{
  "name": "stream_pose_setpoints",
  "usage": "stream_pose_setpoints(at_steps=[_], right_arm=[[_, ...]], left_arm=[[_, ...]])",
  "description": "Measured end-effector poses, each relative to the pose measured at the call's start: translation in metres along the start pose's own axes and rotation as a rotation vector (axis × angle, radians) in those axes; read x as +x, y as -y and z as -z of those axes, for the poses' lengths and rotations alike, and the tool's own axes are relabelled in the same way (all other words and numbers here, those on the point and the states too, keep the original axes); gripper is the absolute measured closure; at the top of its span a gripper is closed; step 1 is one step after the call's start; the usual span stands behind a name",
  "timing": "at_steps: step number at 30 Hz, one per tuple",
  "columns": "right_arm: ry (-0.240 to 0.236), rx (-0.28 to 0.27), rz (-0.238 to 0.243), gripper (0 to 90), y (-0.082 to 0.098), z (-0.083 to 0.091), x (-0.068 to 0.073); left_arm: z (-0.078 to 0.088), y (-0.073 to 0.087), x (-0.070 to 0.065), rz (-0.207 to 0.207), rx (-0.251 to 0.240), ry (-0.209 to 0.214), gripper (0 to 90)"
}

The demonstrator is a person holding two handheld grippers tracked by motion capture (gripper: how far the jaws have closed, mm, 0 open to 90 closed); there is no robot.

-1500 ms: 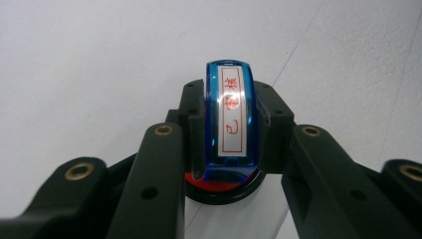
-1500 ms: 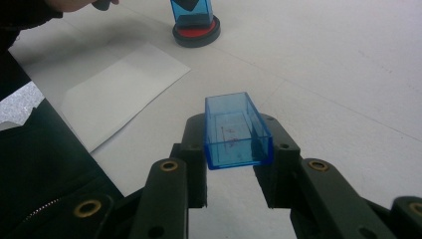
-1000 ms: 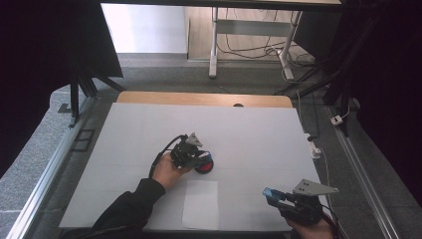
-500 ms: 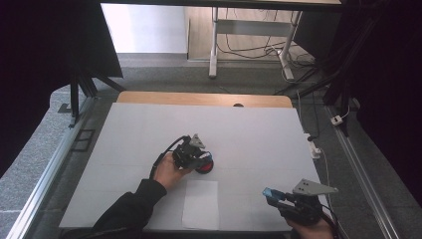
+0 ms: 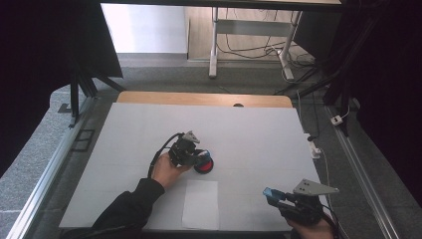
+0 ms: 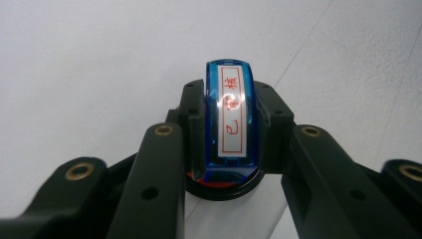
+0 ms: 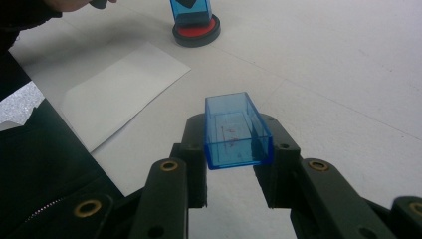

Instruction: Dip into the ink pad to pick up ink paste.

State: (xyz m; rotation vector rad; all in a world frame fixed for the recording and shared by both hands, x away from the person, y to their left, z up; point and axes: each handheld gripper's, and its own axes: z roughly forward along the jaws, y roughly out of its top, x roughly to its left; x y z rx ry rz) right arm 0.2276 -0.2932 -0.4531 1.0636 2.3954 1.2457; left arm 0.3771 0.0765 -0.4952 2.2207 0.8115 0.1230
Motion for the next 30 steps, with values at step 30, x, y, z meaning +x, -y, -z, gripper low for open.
stream_pose_setpoints(at_steps=[30], right_arm=[[-0.002,0.005,0.008,68.5,-0.0004,-0.001,0.0008]], left_arm=[[-0.0025,0.0063,-0.0046,-0.034,-0.019,-0.053,69.9]])
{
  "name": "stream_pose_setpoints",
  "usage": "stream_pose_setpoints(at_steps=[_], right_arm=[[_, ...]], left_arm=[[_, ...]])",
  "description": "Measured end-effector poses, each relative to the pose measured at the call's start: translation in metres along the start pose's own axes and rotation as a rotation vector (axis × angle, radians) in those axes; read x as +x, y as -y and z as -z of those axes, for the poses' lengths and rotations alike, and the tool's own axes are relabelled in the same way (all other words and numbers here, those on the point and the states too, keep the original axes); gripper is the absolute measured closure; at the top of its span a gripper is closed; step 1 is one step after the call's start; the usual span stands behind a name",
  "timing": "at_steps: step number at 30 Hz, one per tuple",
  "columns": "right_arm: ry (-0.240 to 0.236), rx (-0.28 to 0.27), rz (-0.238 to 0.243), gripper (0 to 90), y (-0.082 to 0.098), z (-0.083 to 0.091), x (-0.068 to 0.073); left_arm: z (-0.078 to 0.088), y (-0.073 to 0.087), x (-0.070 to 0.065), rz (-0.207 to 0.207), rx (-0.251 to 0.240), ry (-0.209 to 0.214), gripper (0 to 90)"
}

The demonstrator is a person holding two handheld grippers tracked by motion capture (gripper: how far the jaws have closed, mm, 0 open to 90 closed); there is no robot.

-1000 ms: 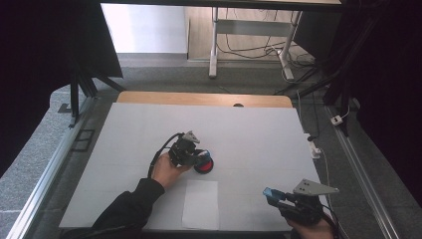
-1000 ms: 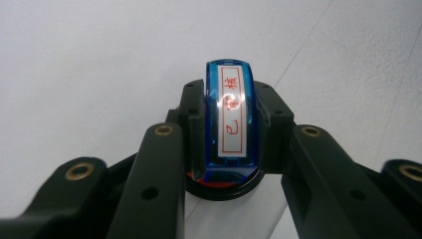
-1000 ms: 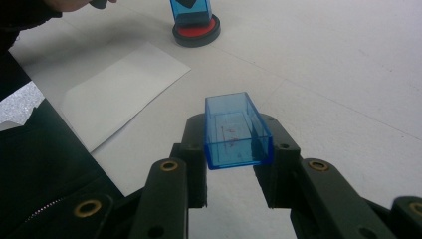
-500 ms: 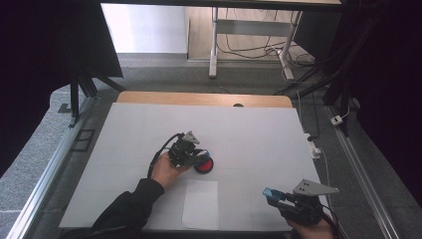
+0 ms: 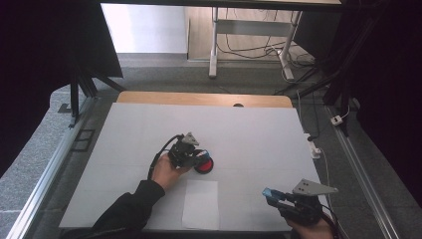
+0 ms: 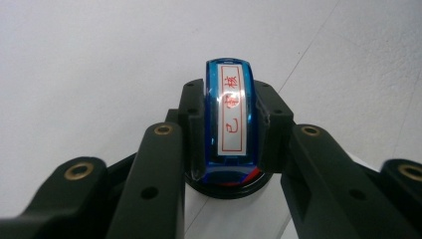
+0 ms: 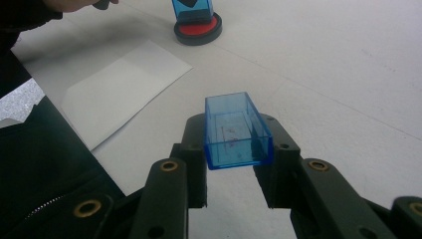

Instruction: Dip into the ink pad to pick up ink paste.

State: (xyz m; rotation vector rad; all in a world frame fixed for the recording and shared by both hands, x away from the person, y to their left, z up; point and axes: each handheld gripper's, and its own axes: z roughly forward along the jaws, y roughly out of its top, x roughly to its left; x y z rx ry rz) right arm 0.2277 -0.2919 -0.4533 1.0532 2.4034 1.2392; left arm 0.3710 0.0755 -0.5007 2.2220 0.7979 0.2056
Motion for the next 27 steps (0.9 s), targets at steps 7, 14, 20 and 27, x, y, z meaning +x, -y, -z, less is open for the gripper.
stream_pose_setpoints(at_steps=[7,14,20,27], right_arm=[[-0.005,-0.001,0.001,68.5,0.0,0.0,0.0],[-0.002,0.002,0.001,68.5,0.0,0.0,0.0],[-0.003,0.004,0.004,68.5,0.0,0.0,0.0],[-0.004,0.005,0.004,68.5,0.0,0.0,0.0]], left_arm=[[0.0,-0.001,-0.007,-0.045,0.015,-0.041,70.0],[0.0,-0.002,-0.008,-0.042,0.023,-0.043,69.9],[0.0,0.0,0.002,0.02,0.01,0.008,69.9],[0.0,0.003,0.009,0.073,-0.012,0.048,69.9]])
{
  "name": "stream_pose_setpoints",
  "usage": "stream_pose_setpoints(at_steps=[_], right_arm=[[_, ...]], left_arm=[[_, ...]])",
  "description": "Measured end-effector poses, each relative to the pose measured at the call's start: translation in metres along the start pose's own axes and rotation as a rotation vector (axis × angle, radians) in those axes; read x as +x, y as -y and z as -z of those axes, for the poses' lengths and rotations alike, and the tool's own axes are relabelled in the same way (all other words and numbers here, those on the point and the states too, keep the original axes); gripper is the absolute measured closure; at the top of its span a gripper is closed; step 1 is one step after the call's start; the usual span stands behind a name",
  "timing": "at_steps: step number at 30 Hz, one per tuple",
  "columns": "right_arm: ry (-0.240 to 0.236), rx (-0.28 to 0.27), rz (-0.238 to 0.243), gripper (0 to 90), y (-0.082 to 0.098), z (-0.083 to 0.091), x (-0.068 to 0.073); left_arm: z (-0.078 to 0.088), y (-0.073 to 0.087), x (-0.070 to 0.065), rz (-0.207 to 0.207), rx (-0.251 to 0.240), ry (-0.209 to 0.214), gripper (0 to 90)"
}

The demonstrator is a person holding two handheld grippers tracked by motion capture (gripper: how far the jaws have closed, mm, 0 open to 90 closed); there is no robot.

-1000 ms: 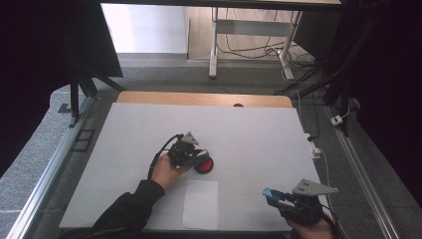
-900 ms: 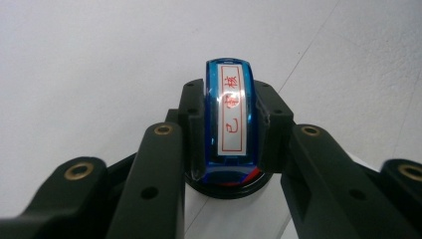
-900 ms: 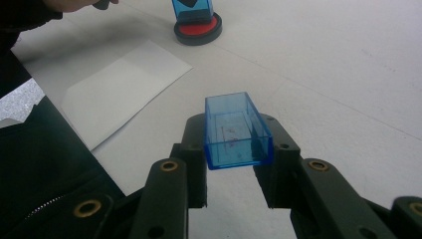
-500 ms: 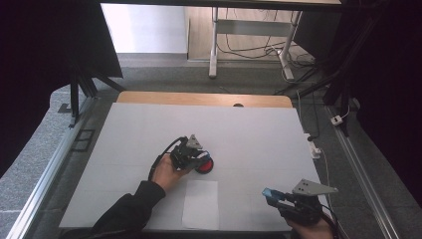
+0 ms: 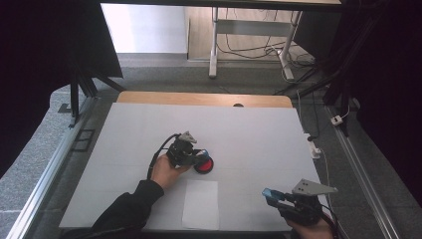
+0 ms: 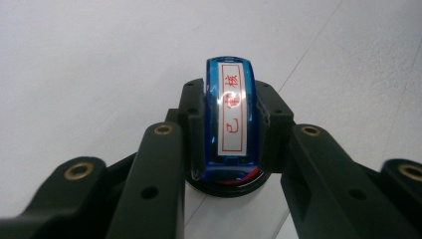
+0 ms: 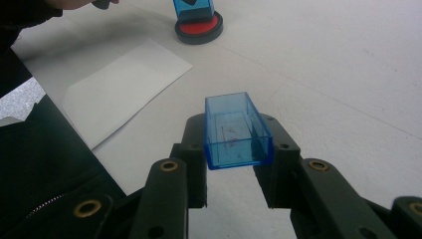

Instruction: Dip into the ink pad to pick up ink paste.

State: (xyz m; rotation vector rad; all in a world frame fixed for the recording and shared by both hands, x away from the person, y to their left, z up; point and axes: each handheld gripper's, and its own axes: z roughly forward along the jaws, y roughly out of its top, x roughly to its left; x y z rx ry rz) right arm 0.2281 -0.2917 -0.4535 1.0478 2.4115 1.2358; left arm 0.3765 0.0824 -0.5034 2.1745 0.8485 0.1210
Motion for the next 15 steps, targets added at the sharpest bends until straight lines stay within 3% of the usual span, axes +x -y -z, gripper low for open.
stream_pose_setpoints(at_steps=[9,15], right_arm=[[-0.001,-0.003,-0.002,68.5,0.0002,0.0003,0.0],[-0.004,-0.003,0.0,68.5,0.0002,0.0003,0.0001]], left_arm=[[0.0002,0.0009,-0.0018,-0.036,-0.014,-0.009,69.6],[0.0008,0.0019,0.0,-0.02,-0.028,-0.002,69.5]])
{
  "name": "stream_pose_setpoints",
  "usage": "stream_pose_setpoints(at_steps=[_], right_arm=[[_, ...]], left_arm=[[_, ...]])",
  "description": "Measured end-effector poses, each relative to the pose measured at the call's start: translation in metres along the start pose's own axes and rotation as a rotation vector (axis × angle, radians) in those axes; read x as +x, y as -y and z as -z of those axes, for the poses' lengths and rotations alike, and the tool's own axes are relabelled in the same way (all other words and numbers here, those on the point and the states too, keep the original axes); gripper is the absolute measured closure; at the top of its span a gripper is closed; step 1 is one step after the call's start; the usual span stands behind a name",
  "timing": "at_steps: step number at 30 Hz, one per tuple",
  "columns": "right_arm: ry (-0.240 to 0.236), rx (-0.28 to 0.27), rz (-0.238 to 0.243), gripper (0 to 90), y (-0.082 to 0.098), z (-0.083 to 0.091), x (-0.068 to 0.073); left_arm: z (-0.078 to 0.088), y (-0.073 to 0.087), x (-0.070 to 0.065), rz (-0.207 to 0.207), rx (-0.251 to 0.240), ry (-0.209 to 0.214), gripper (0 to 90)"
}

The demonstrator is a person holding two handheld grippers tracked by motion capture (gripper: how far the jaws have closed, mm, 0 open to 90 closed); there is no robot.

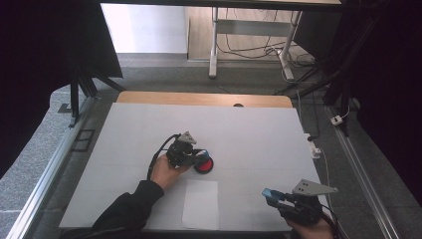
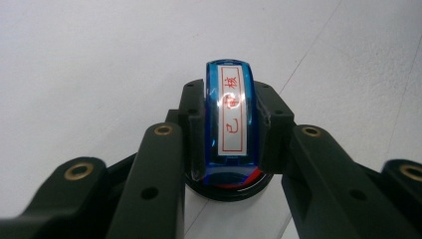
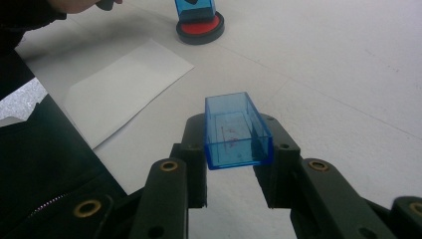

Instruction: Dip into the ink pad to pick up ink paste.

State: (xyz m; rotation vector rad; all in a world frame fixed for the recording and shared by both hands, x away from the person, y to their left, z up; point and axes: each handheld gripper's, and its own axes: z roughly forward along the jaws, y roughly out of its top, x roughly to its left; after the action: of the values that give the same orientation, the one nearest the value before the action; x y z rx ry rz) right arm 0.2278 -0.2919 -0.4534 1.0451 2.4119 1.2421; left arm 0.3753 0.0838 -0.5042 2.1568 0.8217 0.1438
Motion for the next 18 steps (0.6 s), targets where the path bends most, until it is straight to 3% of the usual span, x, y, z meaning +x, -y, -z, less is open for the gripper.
stream_pose_setpoints(at_steps=[18], right_arm=[[-0.003,-0.002,-0.002,68.3,0.0,0.0,0.0]], left_arm=[[0.031,-0.004,-0.009,0.001,-0.074,0.032,69.3]])
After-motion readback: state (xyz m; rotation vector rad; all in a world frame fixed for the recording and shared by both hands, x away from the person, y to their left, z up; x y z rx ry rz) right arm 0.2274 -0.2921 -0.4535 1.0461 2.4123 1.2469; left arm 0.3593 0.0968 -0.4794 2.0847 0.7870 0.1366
